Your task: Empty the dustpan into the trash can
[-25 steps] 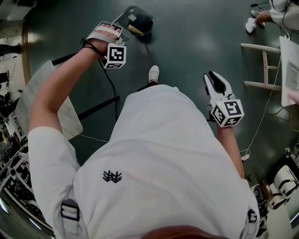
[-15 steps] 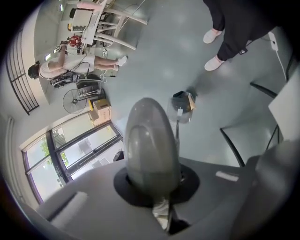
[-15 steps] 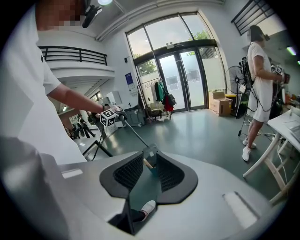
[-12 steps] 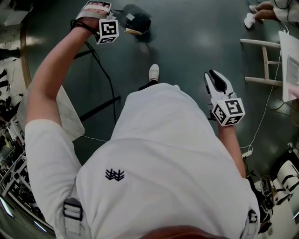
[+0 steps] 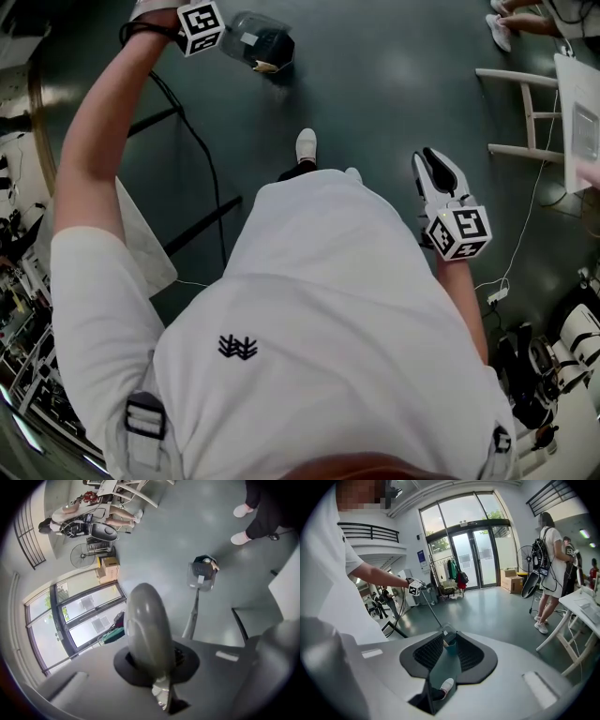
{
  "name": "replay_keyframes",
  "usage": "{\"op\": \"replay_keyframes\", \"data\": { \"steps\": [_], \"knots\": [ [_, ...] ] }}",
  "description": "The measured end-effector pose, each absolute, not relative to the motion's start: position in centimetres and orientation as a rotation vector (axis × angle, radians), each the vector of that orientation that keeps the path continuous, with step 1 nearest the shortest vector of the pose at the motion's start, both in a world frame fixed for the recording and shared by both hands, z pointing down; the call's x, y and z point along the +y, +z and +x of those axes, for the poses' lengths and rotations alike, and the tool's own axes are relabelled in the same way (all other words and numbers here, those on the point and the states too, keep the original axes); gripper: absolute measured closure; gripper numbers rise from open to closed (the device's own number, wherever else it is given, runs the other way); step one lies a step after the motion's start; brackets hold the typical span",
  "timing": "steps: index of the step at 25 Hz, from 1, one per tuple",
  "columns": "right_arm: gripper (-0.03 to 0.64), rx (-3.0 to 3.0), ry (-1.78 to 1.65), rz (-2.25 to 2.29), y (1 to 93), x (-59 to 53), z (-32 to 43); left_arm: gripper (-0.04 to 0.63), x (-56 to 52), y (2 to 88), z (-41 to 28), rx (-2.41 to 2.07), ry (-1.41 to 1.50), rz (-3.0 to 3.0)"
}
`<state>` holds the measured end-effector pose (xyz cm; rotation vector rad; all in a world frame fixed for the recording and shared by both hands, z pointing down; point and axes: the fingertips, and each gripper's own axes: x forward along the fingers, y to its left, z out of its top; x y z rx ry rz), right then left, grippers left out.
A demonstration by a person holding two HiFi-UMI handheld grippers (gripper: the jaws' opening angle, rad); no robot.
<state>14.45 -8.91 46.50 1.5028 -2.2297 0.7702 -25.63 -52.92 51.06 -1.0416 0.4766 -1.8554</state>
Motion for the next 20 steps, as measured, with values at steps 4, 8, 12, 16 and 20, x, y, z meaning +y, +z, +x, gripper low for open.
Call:
{"op": "replay_keyframes", "data": {
  "steps": [4, 8, 12, 16, 20],
  "knots": [
    [0.538, -2.219, 0.778, 1.509, 46.2, -9.5, 13.3, 0.538, -53.6, 47.8, -27.1, 0.542, -1.895, -1.09],
    [0.538, -2.222, 0.773, 1.503, 45.8, -10.3, 12.4, 0.538, -54.6, 46.4, -29.1, 0.594, -1.916, -1.1],
    [0.539, -2.232, 0.763, 1.494, 45.7, -11.3, 11.7, 0.538, -54.8, 45.1, -30.8, 0.649, -1.922, -1.124],
    [0.54, -2.256, 0.746, 1.463, 45.7, -12.1, 11.5, 0.538, -54.4, 43.4, -31.6, 0.694, -1.934, -1.124],
    [0.54, -2.294, 0.722, 1.423, 45.1, -13.0, 9.7, 0.538, -53.3, 40.8, -34.6, 0.74, -1.97, -1.107]
  ]
}}
